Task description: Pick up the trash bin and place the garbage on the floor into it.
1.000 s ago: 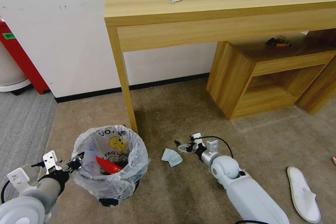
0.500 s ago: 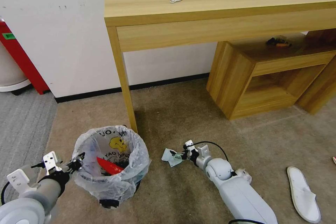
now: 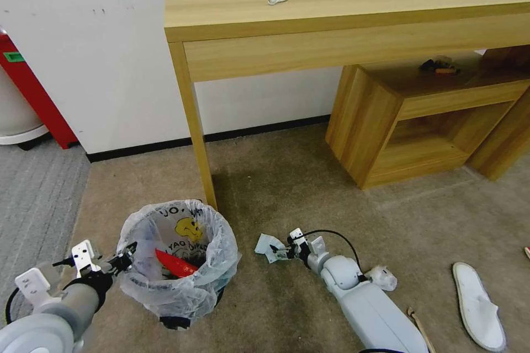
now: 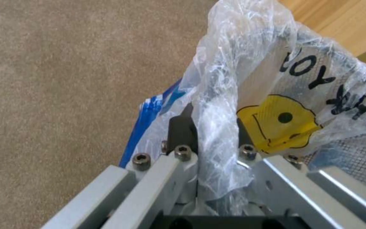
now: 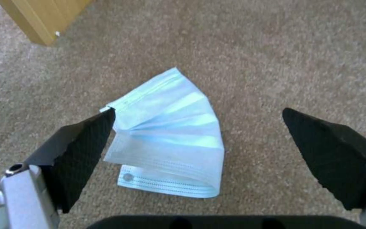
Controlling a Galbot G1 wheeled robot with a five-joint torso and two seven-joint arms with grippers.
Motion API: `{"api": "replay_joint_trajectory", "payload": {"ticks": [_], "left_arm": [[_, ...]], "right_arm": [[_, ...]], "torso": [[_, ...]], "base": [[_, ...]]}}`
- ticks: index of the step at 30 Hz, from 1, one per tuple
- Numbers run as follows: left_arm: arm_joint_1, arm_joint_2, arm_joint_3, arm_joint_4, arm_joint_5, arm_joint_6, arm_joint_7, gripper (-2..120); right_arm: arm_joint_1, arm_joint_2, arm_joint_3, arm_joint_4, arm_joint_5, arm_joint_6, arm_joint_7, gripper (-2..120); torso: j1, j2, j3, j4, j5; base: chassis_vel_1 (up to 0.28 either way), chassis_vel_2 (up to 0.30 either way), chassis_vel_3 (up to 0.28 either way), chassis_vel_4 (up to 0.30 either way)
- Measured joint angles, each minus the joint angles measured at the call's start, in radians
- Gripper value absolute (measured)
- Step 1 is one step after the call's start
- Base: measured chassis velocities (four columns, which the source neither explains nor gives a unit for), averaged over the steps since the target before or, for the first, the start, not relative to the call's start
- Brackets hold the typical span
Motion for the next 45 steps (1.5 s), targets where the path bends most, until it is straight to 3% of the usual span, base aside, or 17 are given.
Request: {"api": "replay_joint_trajectory", "payload": {"ticks": [23, 32, 34, 39, 45], "left_arm": [[0.014, 0.001, 0.004, -0.015, 0.014, 0.001, 0.005, 3], [0.014, 0.001, 0.004, -0.017, 0.014, 0.001, 0.005, 3], [0.014, 0.001, 0.004, -0.017, 0.014, 0.001, 0.005, 3], [0.015, 0.000, 0.005, -0.017, 0.014, 0.001, 0.007, 3], [0.016, -0.001, 0.005, -0.016, 0.014, 0.001, 0.008, 3]], "right_arm": [[-0.018, 0.021, 0.015, -0.029, 0.094, -0.085, 0.006, 100], [-0.031, 0.018, 0.023, -0.031, 0.096, -0.077, -0.017, 78], [-0.034, 0.019, 0.025, -0.034, 0.095, -0.074, -0.018, 66], [-0.035, 0.020, 0.031, -0.042, 0.096, -0.066, -0.019, 50], [-0.029, 0.021, 0.035, -0.055, 0.093, -0.058, -0.019, 39]], "torso": [[0.000, 0.000, 0.000, 0.0000, 0.0000], [0.000, 0.000, 0.000, 0.0000, 0.0000], [0.000, 0.000, 0.000, 0.0000, 0.0000], [0.000, 0.000, 0.000, 0.0000, 0.0000], [0.000, 0.000, 0.000, 0.0000, 0.0000]], "base": [[0.000, 0.000, 0.000, 0.000], [0.000, 0.000, 0.000, 0.000], [0.000, 0.000, 0.000, 0.000], [0.000, 0.000, 0.000, 0.000], [0.000, 0.000, 0.000, 0.000]]}}
